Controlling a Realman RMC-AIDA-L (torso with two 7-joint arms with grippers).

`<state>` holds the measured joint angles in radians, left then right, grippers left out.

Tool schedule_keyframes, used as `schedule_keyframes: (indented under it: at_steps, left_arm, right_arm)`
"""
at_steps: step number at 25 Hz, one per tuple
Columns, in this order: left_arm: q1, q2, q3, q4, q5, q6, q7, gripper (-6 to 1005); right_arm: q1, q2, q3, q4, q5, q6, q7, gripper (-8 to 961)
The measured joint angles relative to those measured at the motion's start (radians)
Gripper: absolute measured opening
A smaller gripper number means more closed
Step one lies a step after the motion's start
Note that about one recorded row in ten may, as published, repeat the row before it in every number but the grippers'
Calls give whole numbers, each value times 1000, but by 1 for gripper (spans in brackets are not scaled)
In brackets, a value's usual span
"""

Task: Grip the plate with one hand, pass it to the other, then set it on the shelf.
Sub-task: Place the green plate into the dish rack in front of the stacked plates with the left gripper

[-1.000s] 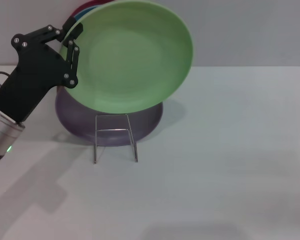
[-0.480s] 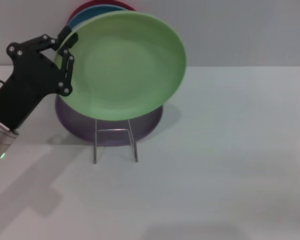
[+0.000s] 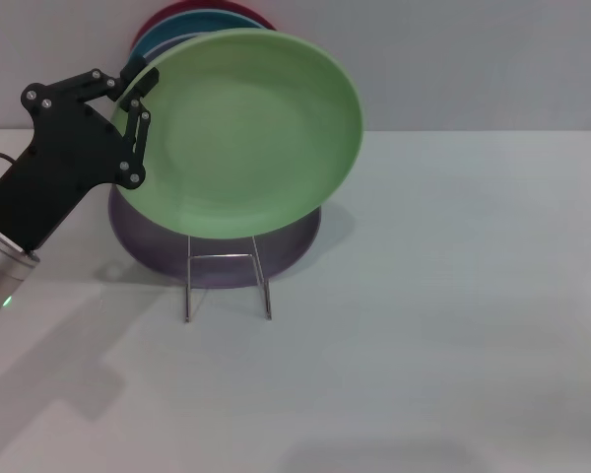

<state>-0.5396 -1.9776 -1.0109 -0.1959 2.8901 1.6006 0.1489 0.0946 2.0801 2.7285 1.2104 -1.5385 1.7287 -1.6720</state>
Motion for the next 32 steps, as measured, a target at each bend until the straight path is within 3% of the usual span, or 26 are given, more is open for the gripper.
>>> schedule_keyframes:
  at_steps: [32]
  left_arm:
    - [-3,-17,12,75,0,-30,0,149]
  right_arm:
    - [0,0,-31,3,11,6,0,695]
